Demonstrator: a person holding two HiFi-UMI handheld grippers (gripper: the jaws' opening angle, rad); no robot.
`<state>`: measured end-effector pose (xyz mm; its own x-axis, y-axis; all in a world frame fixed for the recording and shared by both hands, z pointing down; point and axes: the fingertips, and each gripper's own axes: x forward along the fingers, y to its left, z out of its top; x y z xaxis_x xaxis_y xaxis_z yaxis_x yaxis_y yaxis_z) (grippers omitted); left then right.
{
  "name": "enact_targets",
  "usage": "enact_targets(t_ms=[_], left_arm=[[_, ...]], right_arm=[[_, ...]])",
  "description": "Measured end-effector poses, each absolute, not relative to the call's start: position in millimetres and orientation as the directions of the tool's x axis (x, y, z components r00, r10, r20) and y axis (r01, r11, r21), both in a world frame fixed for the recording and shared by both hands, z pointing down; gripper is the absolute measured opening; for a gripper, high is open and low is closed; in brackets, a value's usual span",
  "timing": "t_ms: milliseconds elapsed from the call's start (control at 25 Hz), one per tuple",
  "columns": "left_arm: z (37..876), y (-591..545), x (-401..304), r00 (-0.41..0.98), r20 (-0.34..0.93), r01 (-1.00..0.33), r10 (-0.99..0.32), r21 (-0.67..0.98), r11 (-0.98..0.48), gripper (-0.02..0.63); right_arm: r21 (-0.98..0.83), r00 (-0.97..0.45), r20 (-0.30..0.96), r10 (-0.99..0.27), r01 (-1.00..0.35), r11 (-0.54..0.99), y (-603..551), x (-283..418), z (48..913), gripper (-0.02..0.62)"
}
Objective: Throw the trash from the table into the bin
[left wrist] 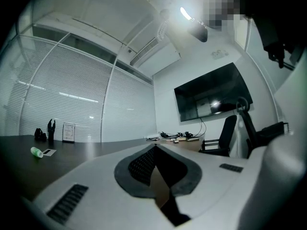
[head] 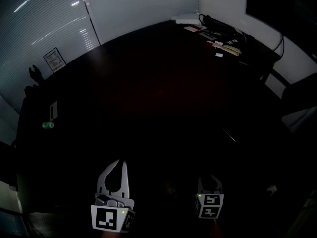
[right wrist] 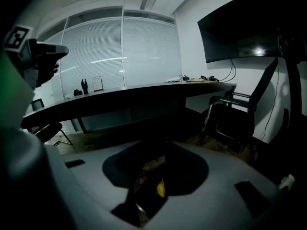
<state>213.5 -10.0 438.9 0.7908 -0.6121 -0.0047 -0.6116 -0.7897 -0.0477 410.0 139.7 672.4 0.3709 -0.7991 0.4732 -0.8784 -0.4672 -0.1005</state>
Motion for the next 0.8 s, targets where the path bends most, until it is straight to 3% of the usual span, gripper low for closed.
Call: enact_targets(t_ms=[160,800], left_arm=[[436.9,-8.5,214.1,0.792,-0.009,-0.611,-0.611,-0.048,-0.79,-0.003],[428.1,-2.0,216.6,0.8,-0.028,-0.6,-0.599,-0.05,-0.798,-0.003]], right_arm=[[-0.045,0.373,0.531,-0.761,-0.884,-0.465,148.6,412.1,678.6,0.129],[-0.023,0.406,0.471,-0.783,-0.882,-0.471,146.4,417.6,655.2,0.129]])
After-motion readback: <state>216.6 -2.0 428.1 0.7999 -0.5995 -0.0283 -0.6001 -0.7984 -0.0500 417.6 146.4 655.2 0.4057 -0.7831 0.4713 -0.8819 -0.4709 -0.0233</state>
